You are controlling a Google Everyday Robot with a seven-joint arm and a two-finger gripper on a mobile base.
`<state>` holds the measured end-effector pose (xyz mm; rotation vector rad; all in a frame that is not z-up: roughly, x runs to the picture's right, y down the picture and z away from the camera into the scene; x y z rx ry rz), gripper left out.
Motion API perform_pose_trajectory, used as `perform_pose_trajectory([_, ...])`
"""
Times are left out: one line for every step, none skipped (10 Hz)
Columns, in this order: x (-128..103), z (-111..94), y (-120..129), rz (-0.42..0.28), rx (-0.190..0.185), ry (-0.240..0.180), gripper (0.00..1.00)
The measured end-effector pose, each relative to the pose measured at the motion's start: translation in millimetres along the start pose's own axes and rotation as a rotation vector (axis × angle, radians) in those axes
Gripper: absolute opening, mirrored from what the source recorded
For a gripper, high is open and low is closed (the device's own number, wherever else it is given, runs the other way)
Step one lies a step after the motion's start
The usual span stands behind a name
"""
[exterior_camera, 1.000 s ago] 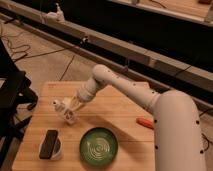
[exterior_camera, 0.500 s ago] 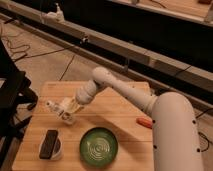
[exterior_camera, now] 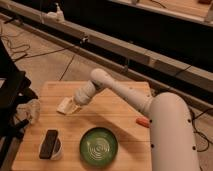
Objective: Knock the bottle over
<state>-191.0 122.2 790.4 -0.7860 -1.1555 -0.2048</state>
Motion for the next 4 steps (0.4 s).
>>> perform_pose_trajectory([-0.6,1.0,-0.4,-0.001,-0.001,0.000,0.18])
perform_pose_trajectory([-1.0,1.9,-0.5,-0.002,-0.003,0.000,0.29])
perform_pose_trajectory([-1.0,1.7,-0.6,-0.002,-0.002,0.000,0.37])
perform_pose_trajectory([-0.8,1.6,-0.7,-0.002,-0.002,0.000,0.47])
